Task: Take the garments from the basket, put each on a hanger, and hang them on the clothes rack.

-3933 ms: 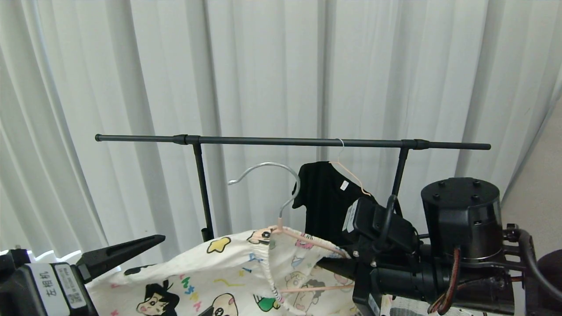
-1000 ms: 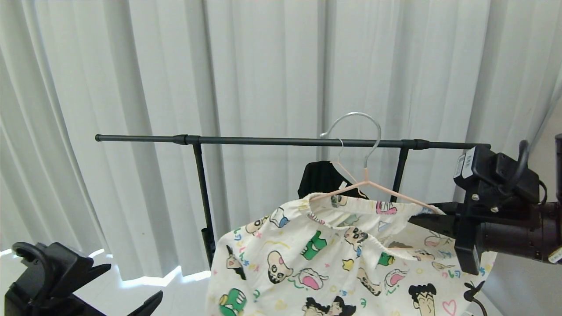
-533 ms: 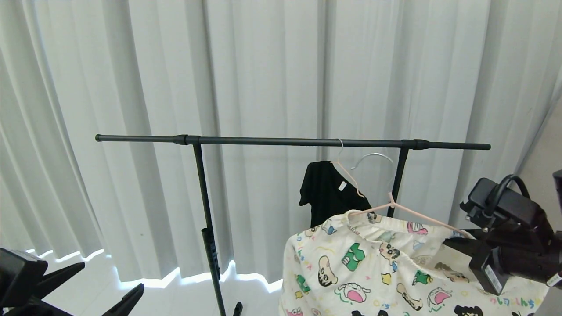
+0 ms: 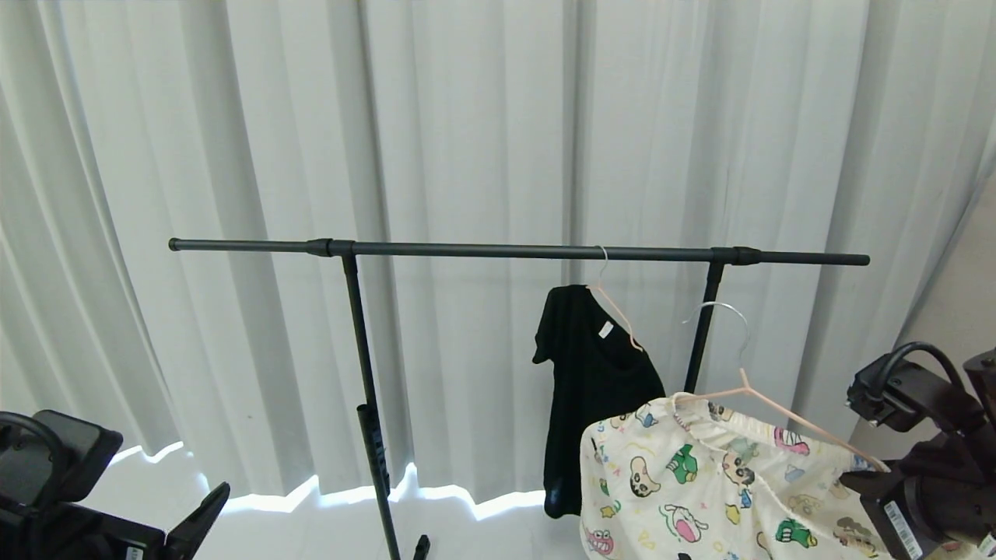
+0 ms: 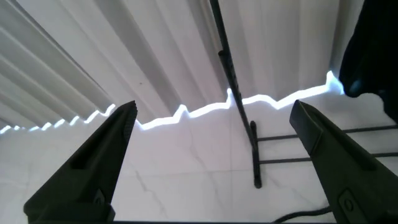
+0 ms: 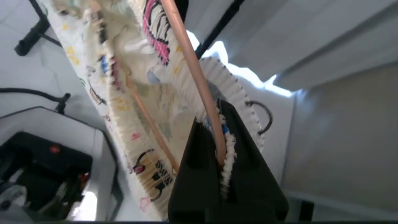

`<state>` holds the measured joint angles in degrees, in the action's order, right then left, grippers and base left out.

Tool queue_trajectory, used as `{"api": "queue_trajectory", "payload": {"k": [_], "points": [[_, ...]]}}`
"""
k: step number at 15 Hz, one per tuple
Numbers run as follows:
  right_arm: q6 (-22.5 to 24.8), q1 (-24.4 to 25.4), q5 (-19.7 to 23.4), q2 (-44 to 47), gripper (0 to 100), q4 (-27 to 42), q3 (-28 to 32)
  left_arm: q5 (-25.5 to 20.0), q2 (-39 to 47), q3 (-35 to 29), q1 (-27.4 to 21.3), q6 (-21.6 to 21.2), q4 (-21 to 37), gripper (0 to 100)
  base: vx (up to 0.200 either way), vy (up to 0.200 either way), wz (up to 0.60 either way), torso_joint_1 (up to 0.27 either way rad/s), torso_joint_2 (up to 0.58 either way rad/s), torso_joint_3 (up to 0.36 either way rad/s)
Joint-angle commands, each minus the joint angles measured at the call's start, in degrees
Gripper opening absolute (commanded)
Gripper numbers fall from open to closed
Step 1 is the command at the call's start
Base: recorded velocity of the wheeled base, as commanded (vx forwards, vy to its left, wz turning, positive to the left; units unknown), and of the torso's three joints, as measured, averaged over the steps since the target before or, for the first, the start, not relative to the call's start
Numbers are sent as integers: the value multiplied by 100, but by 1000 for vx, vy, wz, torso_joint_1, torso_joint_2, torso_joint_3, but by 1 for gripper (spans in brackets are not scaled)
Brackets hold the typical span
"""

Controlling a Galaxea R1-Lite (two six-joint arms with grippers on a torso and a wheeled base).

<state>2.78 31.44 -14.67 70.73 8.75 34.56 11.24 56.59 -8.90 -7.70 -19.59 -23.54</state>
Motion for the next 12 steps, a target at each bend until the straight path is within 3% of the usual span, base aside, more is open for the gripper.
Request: {"api": "queue_trajectory", "payload": {"k": [1,6,12], "points": [[-32,3,-1,-33,0,4,-2,10,89,-15,-3,-62,-1,100,0,0,0,0,0,0],[-32,3,-116,-112,0,12,-2,10,186,-349,15,-229,-1,100,0,0,0,0,0,0],[-23,3,-124,-103,0,21,-2,273,274,-508,6,-221,-1,100,0,200,0,6,6,2]]}}
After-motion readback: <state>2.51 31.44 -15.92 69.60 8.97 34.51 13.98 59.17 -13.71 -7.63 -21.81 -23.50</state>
